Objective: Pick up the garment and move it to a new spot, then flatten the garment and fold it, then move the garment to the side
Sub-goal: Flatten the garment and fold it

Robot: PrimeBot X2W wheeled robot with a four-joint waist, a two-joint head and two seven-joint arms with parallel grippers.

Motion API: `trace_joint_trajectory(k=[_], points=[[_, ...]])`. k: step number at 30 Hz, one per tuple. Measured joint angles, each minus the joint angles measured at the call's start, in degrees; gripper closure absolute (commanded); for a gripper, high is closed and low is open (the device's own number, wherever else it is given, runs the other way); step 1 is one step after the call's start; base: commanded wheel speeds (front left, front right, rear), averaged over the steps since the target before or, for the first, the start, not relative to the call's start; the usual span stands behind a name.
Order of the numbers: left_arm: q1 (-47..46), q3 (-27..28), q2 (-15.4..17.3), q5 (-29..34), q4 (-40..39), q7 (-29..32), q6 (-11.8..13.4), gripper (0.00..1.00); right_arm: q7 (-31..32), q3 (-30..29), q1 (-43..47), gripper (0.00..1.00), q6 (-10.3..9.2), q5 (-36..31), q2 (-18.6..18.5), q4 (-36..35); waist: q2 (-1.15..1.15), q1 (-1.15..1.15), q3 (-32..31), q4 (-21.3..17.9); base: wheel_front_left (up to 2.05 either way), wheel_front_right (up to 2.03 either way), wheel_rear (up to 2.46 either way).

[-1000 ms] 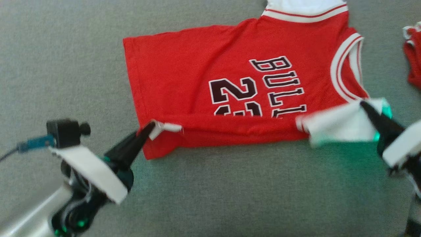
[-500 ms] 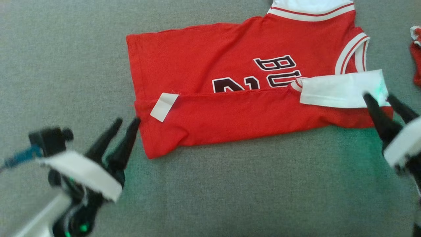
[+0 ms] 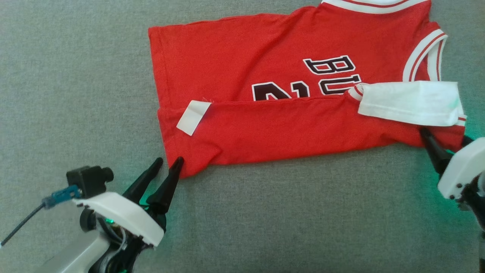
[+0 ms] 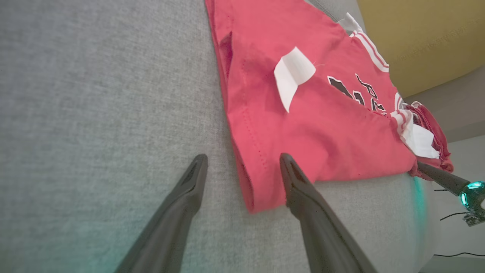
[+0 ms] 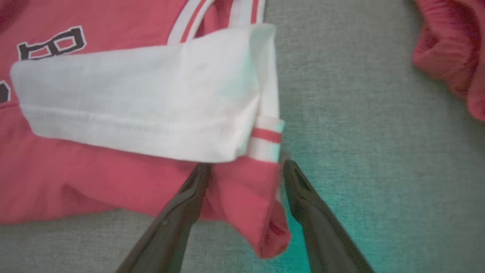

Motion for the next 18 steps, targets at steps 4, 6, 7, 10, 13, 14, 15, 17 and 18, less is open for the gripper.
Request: trace_joint_trajectory(k=[4, 6, 7, 10, 13, 14, 15, 17, 18], points=[[-1.0, -0.2, -0.6, 0.0, 1.3, 0.7, -1.0, 0.0, 0.4, 1.2, -0.2, 0.0, 0.0, 1.9, -0.2, 0.6, 0.0, 0.0, 0.0, 0.0, 0.0, 0.0, 0.0], [-1.2, -0.4, -1.0, 0.0, 1.9, 0.8, -1.5, 0.0, 0.8, 2.3, -0.5, 0.0, 0.0, 2.9, -0.8, 0.9, 0.0, 0.0, -0.3, -0.2, 0.0, 0.0, 0.0], [-1.3, -0.7, -1.1, 0.0, 2.1, 1.3, -1.5, 0.0, 1.0, 2.7, -0.7, 0.0, 0.0, 3.4, -0.9, 0.9, 0.0, -0.01, -0.4, -0.3, 0.0, 0.0, 0.0], [-1.7, -1.3, -1.3, 0.0, 2.6, 1.8, -2.5, 0.0, 1.3, 3.8, -0.8, 0.0, 0.0, 4.2, -1.1, 1.1, 0.0, 0.0, -0.6, -0.6, 0.0, 0.0, 0.0], [-1.7, -1.7, -1.8, -0.1, 2.6, 2.3, -3.0, 0.0, 1.8, 4.5, -0.8, 0.0, 0.0, 5.4, -1.3, 1.1, 0.0, 0.0, -0.8, -0.8, 0.0, 0.0, 0.0], [-1.7, -1.8, -2.0, -0.1, 2.6, 2.3, -3.0, 0.0, 1.9, 4.8, -0.8, 0.0, 0.0, 5.8, -1.6, 1.0, 0.0, -0.01, -0.8, -0.9, 0.0, 0.0, 0.0], [-1.7, -2.0, -2.1, -0.1, 2.6, 2.7, -3.1, 0.0, 1.9, 5.0, -0.8, 0.0, 0.0, 6.1, -1.9, 1.0, 0.0, -0.01, -0.7, -1.0, 0.0, 0.0, 0.0], [-2.0, -2.3, -2.3, 0.0, 2.7, 3.0, -3.3, 0.0, 2.2, 5.7, -0.8, 0.0, 0.0, 6.3, -2.4, 1.0, 0.0, 0.0, -0.5, -1.0, 0.0, 0.0, 0.0], [-2.4, -2.5, -2.5, 0.0, 2.8, 3.3, -3.4, 0.31, 2.2, 5.9, -0.9, 0.0, 0.0, 6.3, -2.6, 1.0, 0.0, -0.01, -0.4, -1.0, 0.0, 0.0, 0.0]])
